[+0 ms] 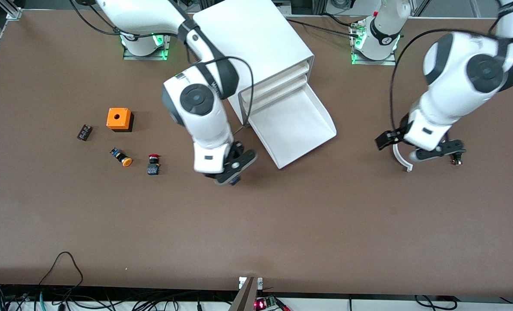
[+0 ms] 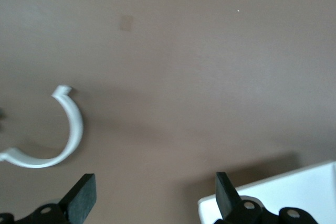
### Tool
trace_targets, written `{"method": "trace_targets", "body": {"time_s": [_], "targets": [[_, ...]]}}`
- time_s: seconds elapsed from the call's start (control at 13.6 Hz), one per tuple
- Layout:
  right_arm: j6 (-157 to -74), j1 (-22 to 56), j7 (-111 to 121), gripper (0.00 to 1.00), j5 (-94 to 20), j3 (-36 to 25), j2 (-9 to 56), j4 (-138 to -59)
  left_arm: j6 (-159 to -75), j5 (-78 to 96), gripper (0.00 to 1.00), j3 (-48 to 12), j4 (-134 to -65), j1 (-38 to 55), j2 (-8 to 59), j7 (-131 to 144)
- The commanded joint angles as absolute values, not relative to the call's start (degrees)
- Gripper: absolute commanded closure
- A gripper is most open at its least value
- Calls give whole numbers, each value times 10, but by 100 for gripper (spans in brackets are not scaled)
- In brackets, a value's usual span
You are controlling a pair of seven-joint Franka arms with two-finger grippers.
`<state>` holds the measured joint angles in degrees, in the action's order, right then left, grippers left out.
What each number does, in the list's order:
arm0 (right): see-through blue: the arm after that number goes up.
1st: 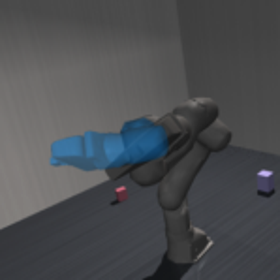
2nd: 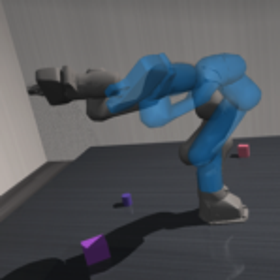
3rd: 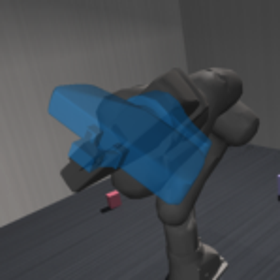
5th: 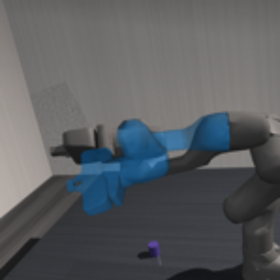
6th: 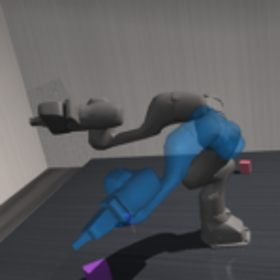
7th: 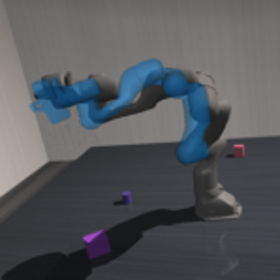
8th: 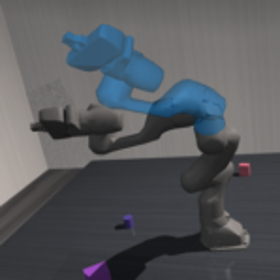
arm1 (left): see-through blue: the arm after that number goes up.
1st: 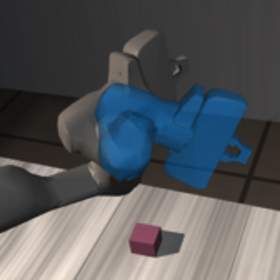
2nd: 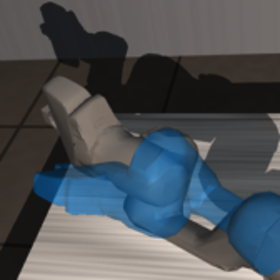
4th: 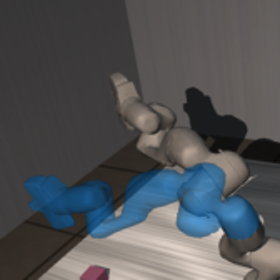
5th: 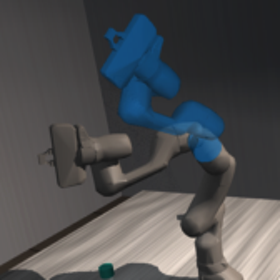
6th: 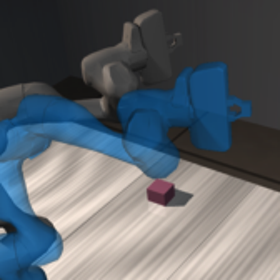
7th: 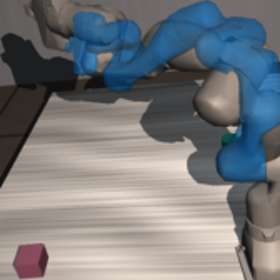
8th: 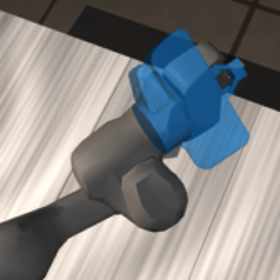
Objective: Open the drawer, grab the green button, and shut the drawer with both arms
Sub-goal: 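Lift the green button out of the drawer with the right gripper, then close the drawer with the left gripper while the right gripper carries the button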
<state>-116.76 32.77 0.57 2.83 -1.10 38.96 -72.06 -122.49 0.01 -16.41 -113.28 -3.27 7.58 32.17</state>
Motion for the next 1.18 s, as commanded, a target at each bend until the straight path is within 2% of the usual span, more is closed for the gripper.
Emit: {"method": "trace_targets", "body": {"time_s": [0.0, 0.37, 0.59, 0.96, 1.03, 1.1], "targets": [[-1165, 308, -119, 77, 21, -25, 361, -806, -1314, -16, 0, -165, -1185, -10, 95, 405], [-1180, 300, -270, 76, 23, -26, 359, -884, -1391, -17, 0, -163, -1179, 32, 195, 532], [-1268, 287, -267, 76, 25, -30, 341, -969, -1410, -15, 0, -159, -1182, 54, 224, 559], [-1371, 286, -265, 75, 28, -30, 342, -1042, -1430, -11, 0, -148, -1192, 83, 251, 563], [-1387, 286, -265, 72, 28, -30, 342, -1053, -1430, -11, 0, -148, -1204, 92, 251, 563], [-1389, 285, -270, 48, 26, -30, 343, -1054, -1429, -11, 0, -148, -1208, 105, 251, 563]]}}
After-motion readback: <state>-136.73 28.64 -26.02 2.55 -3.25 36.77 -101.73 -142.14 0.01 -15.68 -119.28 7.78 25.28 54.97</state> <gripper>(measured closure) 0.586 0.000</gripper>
